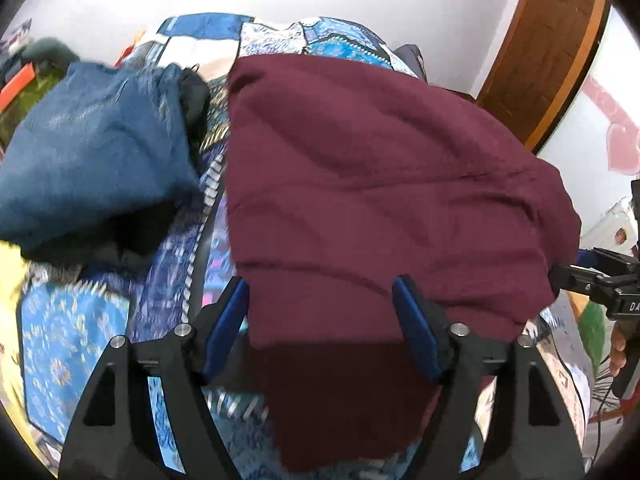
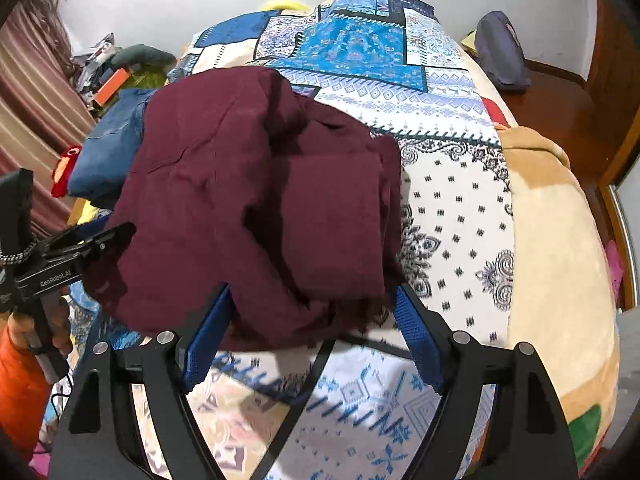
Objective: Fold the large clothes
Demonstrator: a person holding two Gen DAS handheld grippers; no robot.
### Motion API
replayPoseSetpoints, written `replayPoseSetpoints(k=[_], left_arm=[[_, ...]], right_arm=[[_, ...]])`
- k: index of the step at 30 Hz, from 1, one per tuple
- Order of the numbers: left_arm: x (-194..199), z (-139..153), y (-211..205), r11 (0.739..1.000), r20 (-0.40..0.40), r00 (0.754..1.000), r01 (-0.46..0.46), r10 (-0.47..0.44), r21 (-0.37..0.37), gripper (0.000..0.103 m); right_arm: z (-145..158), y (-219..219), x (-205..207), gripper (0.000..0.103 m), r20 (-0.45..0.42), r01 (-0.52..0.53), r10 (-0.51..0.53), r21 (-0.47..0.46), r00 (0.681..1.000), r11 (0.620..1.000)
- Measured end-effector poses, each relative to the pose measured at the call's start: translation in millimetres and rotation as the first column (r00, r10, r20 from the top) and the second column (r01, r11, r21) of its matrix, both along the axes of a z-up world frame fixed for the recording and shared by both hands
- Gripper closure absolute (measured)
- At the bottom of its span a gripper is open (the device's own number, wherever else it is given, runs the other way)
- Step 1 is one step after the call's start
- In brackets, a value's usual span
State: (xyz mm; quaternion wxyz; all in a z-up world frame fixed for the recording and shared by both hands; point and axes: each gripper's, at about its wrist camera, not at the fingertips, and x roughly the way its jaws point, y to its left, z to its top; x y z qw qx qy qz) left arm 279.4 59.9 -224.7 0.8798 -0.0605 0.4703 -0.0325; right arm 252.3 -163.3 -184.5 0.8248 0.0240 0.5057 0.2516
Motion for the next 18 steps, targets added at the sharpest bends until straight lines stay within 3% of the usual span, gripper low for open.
replayPoseSetpoints(k=[3, 8, 13, 15, 18], left_arm=[[-17, -1, 12, 0.998, -0.018, 1.000, -0.007, 0.006, -0.066, 0.025], [-28, 14, 21, 0.996, -0.034, 0.999, -0.022, 0.019, -0.092, 0.025], [-27, 38, 36, 0.994, 0.020, 0.997, -0.079, 0.080, -0.070, 0.023], [-21, 43, 46, 0.989, 0.027, 0.994, -0.104, 0.108, -0.109, 0.020], [-2, 37, 58, 0.968, -0.015, 0.995, -0.103, 0.102, -0.228, 0.020]], right_arm=[[8, 1, -10, 0.026, 0.031, -0.017, 0.018, -0.040, 0.999, 0.999], [19, -11, -12, 0.024, 0.039, -0.025, 0.027, -0.050, 0.999, 0.998], [39, -32, 2, 0.024, 0.072, 0.013, -0.016, 0.044, 0.997, 0.999], [40, -36, 11, 0.024, 0.064, 0.028, -0.034, 0.091, 0.997, 0.995], [31, -41, 33, 0.024, -0.005, 0.066, -0.066, 0.164, 0.998, 0.984]])
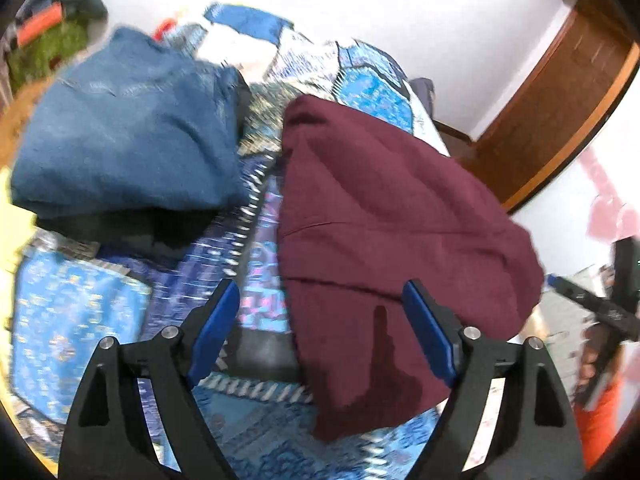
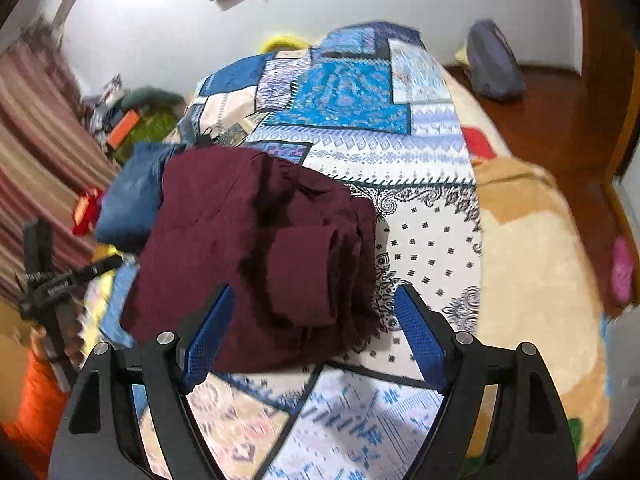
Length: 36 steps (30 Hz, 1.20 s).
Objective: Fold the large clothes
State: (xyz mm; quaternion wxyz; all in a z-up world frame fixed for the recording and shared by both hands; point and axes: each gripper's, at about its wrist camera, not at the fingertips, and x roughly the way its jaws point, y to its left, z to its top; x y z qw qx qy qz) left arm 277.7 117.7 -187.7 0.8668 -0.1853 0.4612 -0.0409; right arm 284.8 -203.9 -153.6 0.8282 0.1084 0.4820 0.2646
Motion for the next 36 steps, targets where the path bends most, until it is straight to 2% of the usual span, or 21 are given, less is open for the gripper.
replayPoseSetpoints(k=[6, 9, 10, 12, 15, 19, 24, 26, 28, 29, 31, 32, 33, 34, 36], left_arm=[[36, -31, -5, 0.994, -0.091, 0.995, 0.025, -0.034, -0.102, 0.019], [50, -52, -7, 0.990, -0.150, 0.989, -0.011, -0.010, -0.144, 0.007], [55, -56, -6, 0.986, -0.153, 0.988, -0.014, -0.012, -0.166, 0.007], [63, -63, -7, 0.979, -0.165, 0.986, -0.007, -0.027, -0.204, 0.006], [75, -71, -8, 0.969, -0.176, 0.983, 0.006, -0.051, -0.249, 0.004], [88, -73, -11, 0.964, -0.190, 0.978, 0.033, -0.086, -0.263, 0.002], [105, -76, -12, 0.954, -0.193, 0.975, 0.048, -0.108, -0.295, 0.003], [105, -75, -12, 0.955, -0.181, 0.978, 0.049, -0.105, -0.292, 0.008], [101, -70, -2, 0.953, -0.164, 0.981, 0.047, -0.100, -0.299, 0.020], [93, -67, 3, 0.952, -0.155, 0.983, 0.048, -0.099, -0.302, 0.023], [89, -59, 7, 0.949, -0.130, 0.987, 0.050, -0.094, -0.311, 0.039], [88, -56, 9, 0.946, -0.122, 0.988, 0.053, -0.097, -0.320, 0.043], [86, -53, 11, 0.940, -0.118, 0.988, 0.057, -0.102, -0.336, 0.049], [85, -48, 15, 0.923, -0.110, 0.987, 0.064, -0.114, -0.379, 0.056], [81, -38, 22, 0.911, -0.094, 0.987, 0.079, -0.127, -0.404, 0.062]], right_arm=[[-32, 5, 38, 0.024, -0.140, -0.017, 0.034, 0.122, 0.990, 0.992], [-58, 4, 56, 0.022, -0.208, -0.019, 0.057, 0.182, 0.976, 0.983], [-66, 3, 62, 0.018, -0.234, -0.013, 0.063, 0.211, 0.970, 0.977], [-77, 1, 71, 0.016, -0.271, -0.011, 0.085, 0.263, 0.959, 0.965], [-91, 5, 85, 0.012, -0.301, -0.010, 0.104, 0.299, 0.948, 0.954], [-107, 20, 102, 0.009, -0.356, -0.022, 0.158, 0.357, 0.921, 0.934], [-103, 45, 109, 0.011, -0.326, -0.080, 0.209, 0.368, 0.922, 0.926], [-101, 51, 107, 0.014, -0.319, -0.086, 0.211, 0.364, 0.924, 0.927], [-98, 49, 104, 0.031, -0.325, -0.081, 0.212, 0.375, 0.922, 0.924], [-98, 47, 102, 0.036, -0.333, -0.073, 0.213, 0.386, 0.918, 0.920], [-93, 42, 98, 0.048, -0.331, -0.066, 0.206, 0.388, 0.921, 0.919], [-88, 41, 95, 0.051, -0.322, -0.071, 0.204, 0.382, 0.925, 0.922], [-83, 40, 93, 0.055, -0.311, -0.076, 0.203, 0.375, 0.928, 0.924], [-75, 38, 88, 0.060, -0.298, -0.077, 0.197, 0.371, 0.934, 0.926], [-59, 38, 81, 0.065, -0.276, -0.084, 0.197, 0.373, 0.941, 0.924]])
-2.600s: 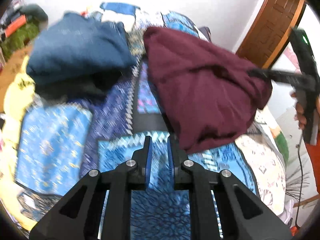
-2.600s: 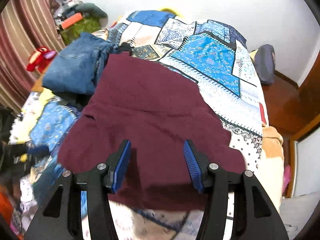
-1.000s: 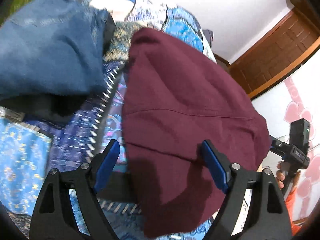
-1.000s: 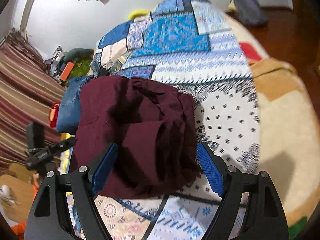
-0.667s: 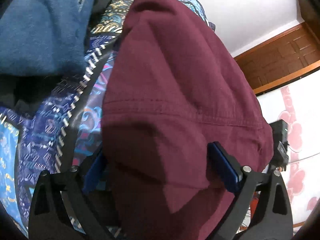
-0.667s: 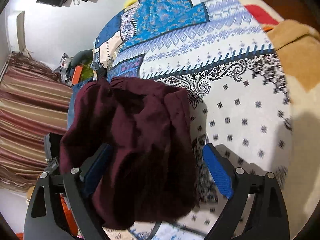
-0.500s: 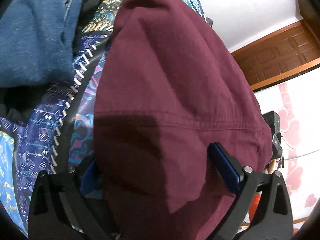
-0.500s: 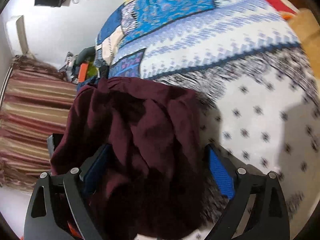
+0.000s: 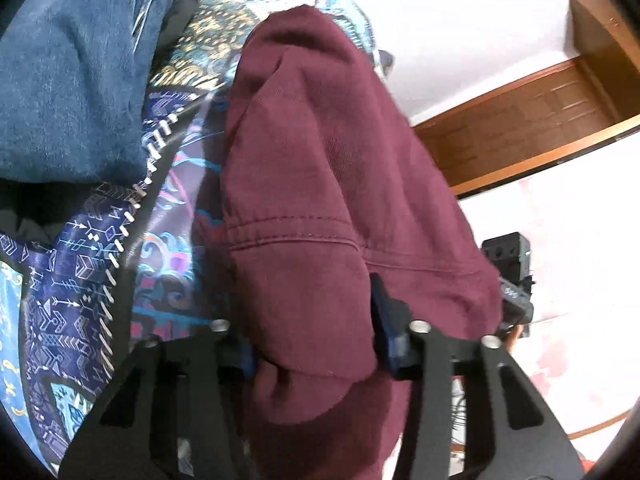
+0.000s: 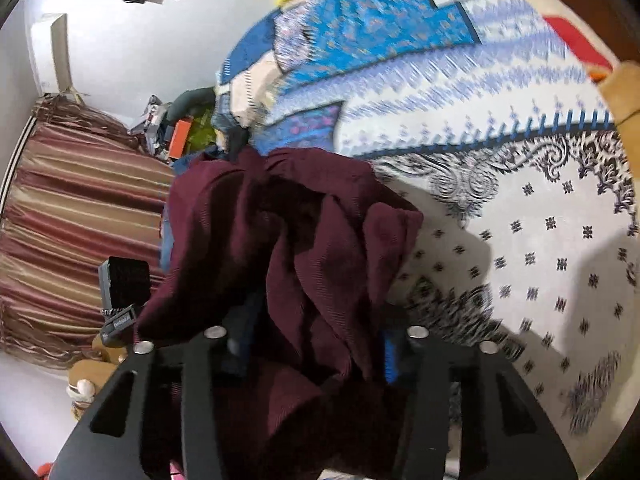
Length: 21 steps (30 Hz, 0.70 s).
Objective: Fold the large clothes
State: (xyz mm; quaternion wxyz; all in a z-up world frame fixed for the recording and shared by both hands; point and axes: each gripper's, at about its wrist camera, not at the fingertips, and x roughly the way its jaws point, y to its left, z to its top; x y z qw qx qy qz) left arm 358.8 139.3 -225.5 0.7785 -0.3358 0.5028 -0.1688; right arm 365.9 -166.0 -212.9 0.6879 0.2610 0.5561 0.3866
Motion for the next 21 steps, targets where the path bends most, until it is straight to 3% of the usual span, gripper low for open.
replayPoseSetpoints(k=[6, 14, 18, 21], left_arm=[[-18, 69, 18, 0.998, 0.140, 0.990, 0.002, -0.011, 0.062, 0.065], [-50, 173, 86, 0.990, 0.347, 0.937, -0.091, 0.048, 0.108, 0.066], [-54, 205, 150, 0.976, 0.390, 0.916, -0.164, 0.098, 0.141, 0.066], [-48, 208, 191, 0.969, 0.379, 0.916, -0.199, 0.130, 0.149, 0.065]], right_arm=[[74, 27, -28, 0.067, 0.150, -0.021, 0.024, -0.020, 0.988, 1.000], [166, 107, -35, 0.067, 0.325, -0.053, 0.036, 0.041, 0.945, 0.998], [180, 161, -26, 0.067, 0.346, -0.090, 0.057, 0.078, 0.937, 0.993], [174, 210, -14, 0.067, 0.339, -0.121, 0.081, 0.097, 0.937, 0.988]])
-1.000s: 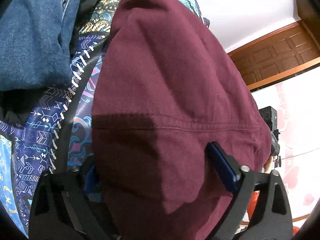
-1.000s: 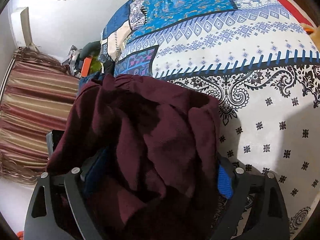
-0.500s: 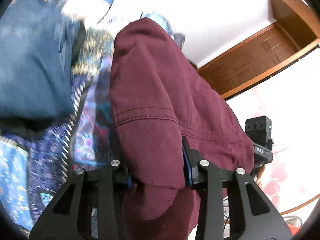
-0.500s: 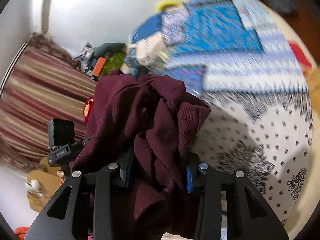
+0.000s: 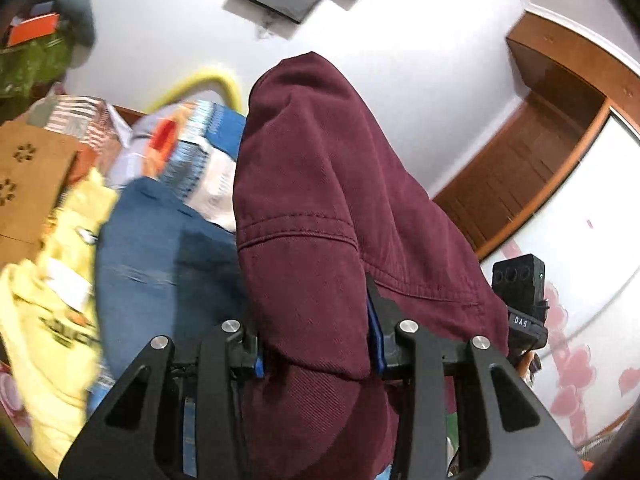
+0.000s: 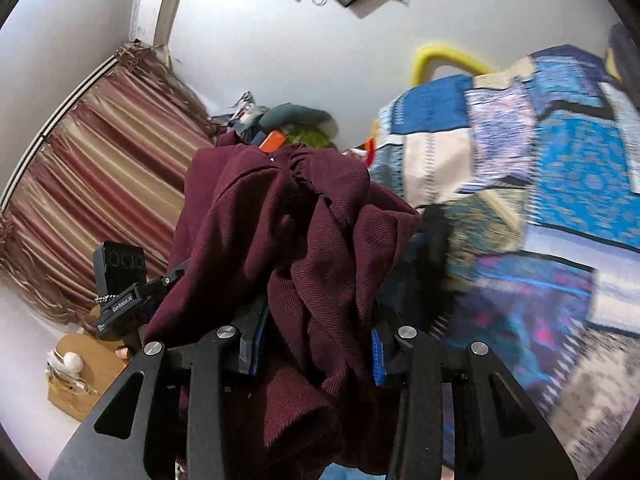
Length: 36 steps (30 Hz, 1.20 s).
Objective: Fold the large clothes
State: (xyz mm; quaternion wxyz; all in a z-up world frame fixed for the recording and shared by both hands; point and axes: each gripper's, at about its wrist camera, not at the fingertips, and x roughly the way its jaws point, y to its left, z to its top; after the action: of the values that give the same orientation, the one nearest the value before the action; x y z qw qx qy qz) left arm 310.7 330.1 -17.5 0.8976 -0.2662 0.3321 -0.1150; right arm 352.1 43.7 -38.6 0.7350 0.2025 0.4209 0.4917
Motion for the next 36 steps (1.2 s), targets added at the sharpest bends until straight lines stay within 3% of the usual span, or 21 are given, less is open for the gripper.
replayPoseSetpoints(k=[6, 9, 12, 16, 20, 24, 30, 34, 36], left_arm=[[30, -33, 66, 0.997, -0.066, 0.996, -0.051, 0.055, 0.058, 0.065], [52, -72, 91, 0.996, -0.155, 0.984, -0.083, 0.089, 0.044, 0.065], [78, -119, 105, 0.993, -0.249, 0.961, -0.111, 0.120, 0.049, 0.064], [79, -139, 112, 0.989, -0.232, 0.962, -0.131, 0.145, 0.072, 0.053], [71, -138, 109, 0.984, -0.245, 0.955, -0.149, 0.169, 0.100, 0.048], [54, -121, 99, 0.955, -0.239, 0.936, -0.211, 0.259, 0.210, 0.043], [16, -84, 67, 0.912, -0.211, 0.929, -0.219, 0.303, 0.347, 0.043], [-24, -47, 34, 0.861, -0.110, 0.940, -0.242, 0.322, 0.447, 0.043], [-46, -28, 21, 0.846, -0.054, 0.942, -0.270, 0.330, 0.459, 0.043]], right_arm=[[-49, 69, 26, 0.067, -0.049, -0.051, 0.050, -0.003, 0.998, 0.999], [-83, 90, 47, 0.067, -0.125, -0.044, 0.041, -0.021, 0.991, 0.999], [-116, 105, 65, 0.065, -0.167, -0.034, 0.016, -0.106, 0.986, 0.994], [-144, 93, 83, 0.057, -0.227, -0.033, -0.003, -0.157, 0.974, 0.987], [-121, 73, 74, 0.053, -0.124, -0.030, -0.003, -0.259, 0.992, 0.965], [-81, 50, 44, 0.053, 0.027, 0.053, -0.046, -0.375, 0.999, 0.925], [-35, 23, 6, 0.053, 0.140, 0.150, -0.105, -0.365, 0.985, 0.919], [0, 20, -22, 0.053, 0.220, 0.220, -0.153, -0.326, 0.963, 0.919], [19, 17, -39, 0.053, 0.270, 0.240, -0.160, -0.297, 0.949, 0.924]])
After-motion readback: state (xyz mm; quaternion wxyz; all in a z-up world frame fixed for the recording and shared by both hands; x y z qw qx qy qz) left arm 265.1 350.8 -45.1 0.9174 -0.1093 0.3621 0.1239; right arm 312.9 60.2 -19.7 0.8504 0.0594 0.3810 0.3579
